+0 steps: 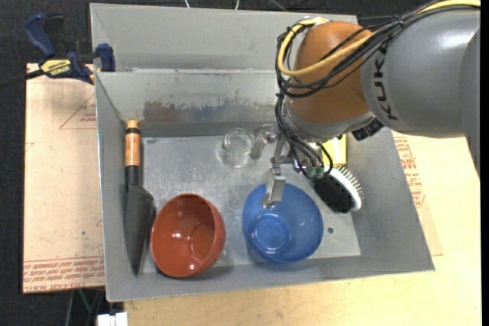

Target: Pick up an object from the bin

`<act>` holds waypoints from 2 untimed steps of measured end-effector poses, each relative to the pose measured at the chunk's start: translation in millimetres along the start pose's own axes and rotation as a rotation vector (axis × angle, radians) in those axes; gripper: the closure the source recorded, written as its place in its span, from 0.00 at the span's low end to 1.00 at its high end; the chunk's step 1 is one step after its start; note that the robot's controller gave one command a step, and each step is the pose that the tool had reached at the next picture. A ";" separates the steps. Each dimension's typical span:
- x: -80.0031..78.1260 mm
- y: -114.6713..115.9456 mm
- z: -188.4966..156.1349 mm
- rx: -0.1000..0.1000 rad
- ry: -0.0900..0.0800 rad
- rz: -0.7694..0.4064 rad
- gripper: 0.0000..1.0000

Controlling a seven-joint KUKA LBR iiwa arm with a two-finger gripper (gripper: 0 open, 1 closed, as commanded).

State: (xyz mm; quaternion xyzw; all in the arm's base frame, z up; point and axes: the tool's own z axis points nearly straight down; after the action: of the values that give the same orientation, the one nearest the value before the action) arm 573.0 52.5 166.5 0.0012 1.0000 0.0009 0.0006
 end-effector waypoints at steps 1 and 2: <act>0.0 0.0 0.1 0.000 0.000 0.000 0.00; 38.1 8.8 76.1 -0.001 0.007 -0.130 0.00</act>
Offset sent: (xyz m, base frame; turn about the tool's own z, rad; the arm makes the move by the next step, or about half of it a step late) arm -0.0358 0.0091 -0.0723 -0.1322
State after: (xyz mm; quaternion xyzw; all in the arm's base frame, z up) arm 534.9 61.5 90.3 -0.0636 0.9980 0.0013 -0.0029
